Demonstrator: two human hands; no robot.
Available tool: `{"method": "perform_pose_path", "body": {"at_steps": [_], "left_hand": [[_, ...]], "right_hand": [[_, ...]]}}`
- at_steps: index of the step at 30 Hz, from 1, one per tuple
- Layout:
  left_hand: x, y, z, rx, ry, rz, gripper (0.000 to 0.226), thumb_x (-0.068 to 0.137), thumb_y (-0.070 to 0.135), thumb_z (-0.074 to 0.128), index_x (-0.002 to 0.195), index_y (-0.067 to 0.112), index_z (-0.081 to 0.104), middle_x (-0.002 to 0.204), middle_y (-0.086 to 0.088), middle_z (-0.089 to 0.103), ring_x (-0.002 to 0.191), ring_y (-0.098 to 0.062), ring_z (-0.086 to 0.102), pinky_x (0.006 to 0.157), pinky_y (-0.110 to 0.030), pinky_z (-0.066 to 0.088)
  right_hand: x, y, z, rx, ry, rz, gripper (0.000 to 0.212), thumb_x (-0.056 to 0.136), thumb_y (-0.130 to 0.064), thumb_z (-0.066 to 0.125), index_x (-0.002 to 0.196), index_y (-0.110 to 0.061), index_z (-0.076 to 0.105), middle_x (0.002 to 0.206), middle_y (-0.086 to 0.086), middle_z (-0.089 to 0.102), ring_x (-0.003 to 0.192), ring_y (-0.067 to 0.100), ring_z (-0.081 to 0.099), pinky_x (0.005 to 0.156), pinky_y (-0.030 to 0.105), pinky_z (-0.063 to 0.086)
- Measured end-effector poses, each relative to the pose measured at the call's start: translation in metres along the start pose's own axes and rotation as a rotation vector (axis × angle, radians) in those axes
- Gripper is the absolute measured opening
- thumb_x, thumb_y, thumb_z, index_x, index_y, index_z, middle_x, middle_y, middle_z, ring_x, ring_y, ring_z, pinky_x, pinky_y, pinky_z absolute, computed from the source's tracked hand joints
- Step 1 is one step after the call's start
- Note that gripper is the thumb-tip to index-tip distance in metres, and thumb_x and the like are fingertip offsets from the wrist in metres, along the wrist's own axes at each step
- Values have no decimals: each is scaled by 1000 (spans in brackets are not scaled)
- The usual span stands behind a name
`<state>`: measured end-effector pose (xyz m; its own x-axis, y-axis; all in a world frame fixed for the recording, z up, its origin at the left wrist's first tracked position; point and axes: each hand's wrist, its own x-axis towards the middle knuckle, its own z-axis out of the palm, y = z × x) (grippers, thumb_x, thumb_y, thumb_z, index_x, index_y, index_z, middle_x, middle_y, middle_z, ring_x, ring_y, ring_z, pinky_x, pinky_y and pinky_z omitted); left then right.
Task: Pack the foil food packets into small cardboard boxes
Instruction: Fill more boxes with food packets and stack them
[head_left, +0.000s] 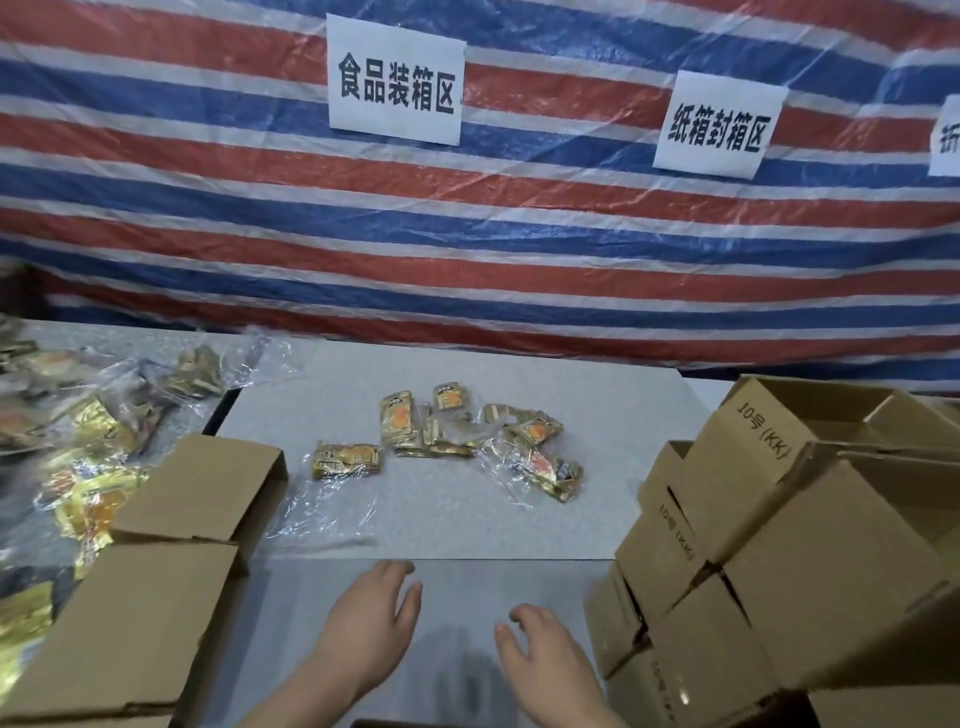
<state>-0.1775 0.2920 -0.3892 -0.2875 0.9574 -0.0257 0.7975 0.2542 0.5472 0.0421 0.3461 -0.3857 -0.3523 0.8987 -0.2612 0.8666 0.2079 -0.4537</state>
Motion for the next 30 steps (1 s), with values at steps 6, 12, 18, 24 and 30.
{"method": "perform_pose_path", "body": {"at_steps": [6, 12, 18, 24, 30], "left_hand": [[106, -49, 7, 301, -104, -168, 37, 98, 35, 43, 129, 15, 46, 129, -6, 52, 117, -25, 52, 95, -37, 46], [205, -134, 24, 960, -257, -95, 103, 85, 51, 64, 154, 10, 0, 160, -19, 8, 148, -36, 13, 119, -48, 16], [298, -173, 8, 888, -395, -137, 137, 62, 59, 81, 154, 16, -11, 161, -15, 12, 148, -32, 16, 119, -48, 16], [283, -181, 22, 621, -327, -148, 67, 70, 39, 69, 128, 18, 43, 116, -5, 53, 106, -25, 57, 88, -36, 51], [212, -125, 15, 292, -161, -173, 32, 84, 34, 59, 109, 19, 47, 110, -6, 56, 98, -25, 58, 70, -30, 38]], "right_hand": [[54, 14, 10, 99, -10, 4, 31, 101, -38, 49, 125, -22, 57, 128, -5, 56, 115, 12, 56, 96, 22, 41], [112, 23, 30, 186, 12, 2, 16, 98, -32, 55, 110, -24, 62, 113, -10, 58, 105, 8, 57, 93, 21, 42], [138, 18, 71, 315, 57, -11, 16, 92, -23, 64, 86, -37, 59, 96, -17, 62, 89, -5, 60, 76, 3, 39], [136, 10, 88, 363, 47, 5, 5, 88, -17, 69, 86, -20, 72, 89, -10, 67, 90, -4, 59, 74, 6, 43], [123, -36, 36, 455, -45, 32, 14, 92, -21, 66, 81, -29, 62, 84, -9, 66, 71, -11, 58, 67, 5, 42]]}}
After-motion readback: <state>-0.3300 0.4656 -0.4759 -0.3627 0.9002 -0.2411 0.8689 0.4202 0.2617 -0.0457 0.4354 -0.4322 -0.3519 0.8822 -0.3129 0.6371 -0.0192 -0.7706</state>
